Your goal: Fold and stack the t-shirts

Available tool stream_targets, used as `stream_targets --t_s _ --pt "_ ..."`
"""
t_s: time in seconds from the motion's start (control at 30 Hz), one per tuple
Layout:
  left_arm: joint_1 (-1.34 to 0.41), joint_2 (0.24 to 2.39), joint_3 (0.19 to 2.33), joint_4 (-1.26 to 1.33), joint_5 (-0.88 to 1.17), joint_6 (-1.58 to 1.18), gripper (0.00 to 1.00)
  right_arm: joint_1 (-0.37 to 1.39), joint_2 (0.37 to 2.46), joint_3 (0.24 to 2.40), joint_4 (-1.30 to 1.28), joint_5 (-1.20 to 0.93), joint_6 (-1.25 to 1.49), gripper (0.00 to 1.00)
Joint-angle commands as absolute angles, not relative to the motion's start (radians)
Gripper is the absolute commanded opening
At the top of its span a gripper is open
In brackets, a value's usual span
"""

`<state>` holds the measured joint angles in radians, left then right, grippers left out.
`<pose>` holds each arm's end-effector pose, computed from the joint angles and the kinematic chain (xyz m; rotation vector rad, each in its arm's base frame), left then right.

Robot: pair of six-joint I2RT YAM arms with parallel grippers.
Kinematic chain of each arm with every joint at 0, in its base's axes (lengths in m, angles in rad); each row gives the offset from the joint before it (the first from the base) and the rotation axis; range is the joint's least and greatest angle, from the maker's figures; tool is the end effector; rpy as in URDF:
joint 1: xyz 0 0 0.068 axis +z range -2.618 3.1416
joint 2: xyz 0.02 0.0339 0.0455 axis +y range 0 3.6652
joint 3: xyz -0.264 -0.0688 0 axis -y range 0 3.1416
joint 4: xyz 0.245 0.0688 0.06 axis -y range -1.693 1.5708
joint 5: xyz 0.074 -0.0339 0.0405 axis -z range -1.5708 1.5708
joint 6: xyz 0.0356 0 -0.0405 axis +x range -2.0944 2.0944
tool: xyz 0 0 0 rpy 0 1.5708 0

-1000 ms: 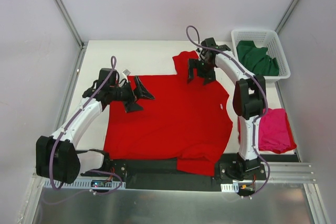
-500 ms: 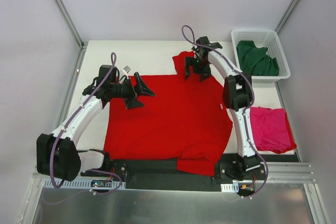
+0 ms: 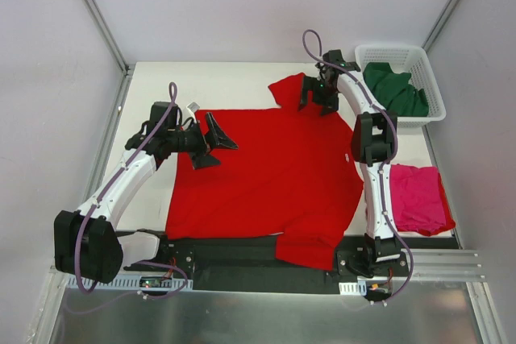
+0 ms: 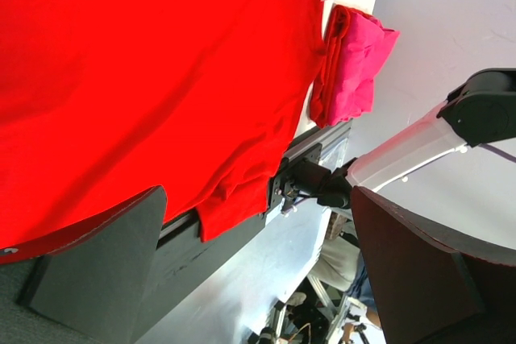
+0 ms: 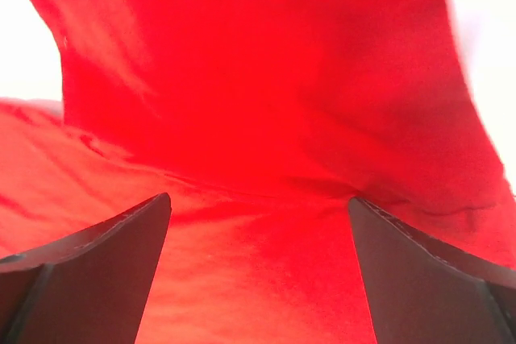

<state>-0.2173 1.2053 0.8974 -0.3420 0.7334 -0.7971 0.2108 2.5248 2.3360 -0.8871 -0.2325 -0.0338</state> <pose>0.2461 -0.0787 0.2822 -0.2406 2.3592 -1.3433 0.5252 0.1208 0.1835 -0.4003 2.6168 0.3669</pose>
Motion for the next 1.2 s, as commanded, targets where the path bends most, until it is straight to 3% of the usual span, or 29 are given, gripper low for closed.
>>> stream_targets --t_s 0.0,0.3,0.6,0.7,0.77,0.9,1.17 --pt "-0.229 1.169 0.876 -0.327 0.750 -0.801 0.99 0.166 2.525 2.376 -0.786 -0.224 -0.018 0.96" --pt "-0.227 1.170 0.888 -0.324 0.741 -0.804 0.99 0.130 2.534 2.373 -0.571 -0.409 0.103 0.96" --pt "-0.210 1.291 1.135 -0.340 0.617 -0.672 0.99 0.192 2.185 2.211 -0.621 -0.607 0.283 0.96" --pt "-0.184 1.486 1.277 -0.478 0.614 -0.540 0.99 0.209 2.007 1.970 -0.632 -0.617 0.253 0.96" --pt "-0.164 1.684 1.456 -0.690 0.514 -0.421 0.99 0.210 1.907 1.767 -0.637 -0.618 0.216 0.96" --pt "-0.163 1.935 1.710 -0.869 0.342 -0.325 0.99 0.202 1.639 1.504 -0.685 -0.536 0.172 0.96" --pt "-0.163 2.246 1.982 -1.014 0.249 -0.279 0.99 0.227 1.419 1.332 -0.857 -0.442 0.075 0.96"
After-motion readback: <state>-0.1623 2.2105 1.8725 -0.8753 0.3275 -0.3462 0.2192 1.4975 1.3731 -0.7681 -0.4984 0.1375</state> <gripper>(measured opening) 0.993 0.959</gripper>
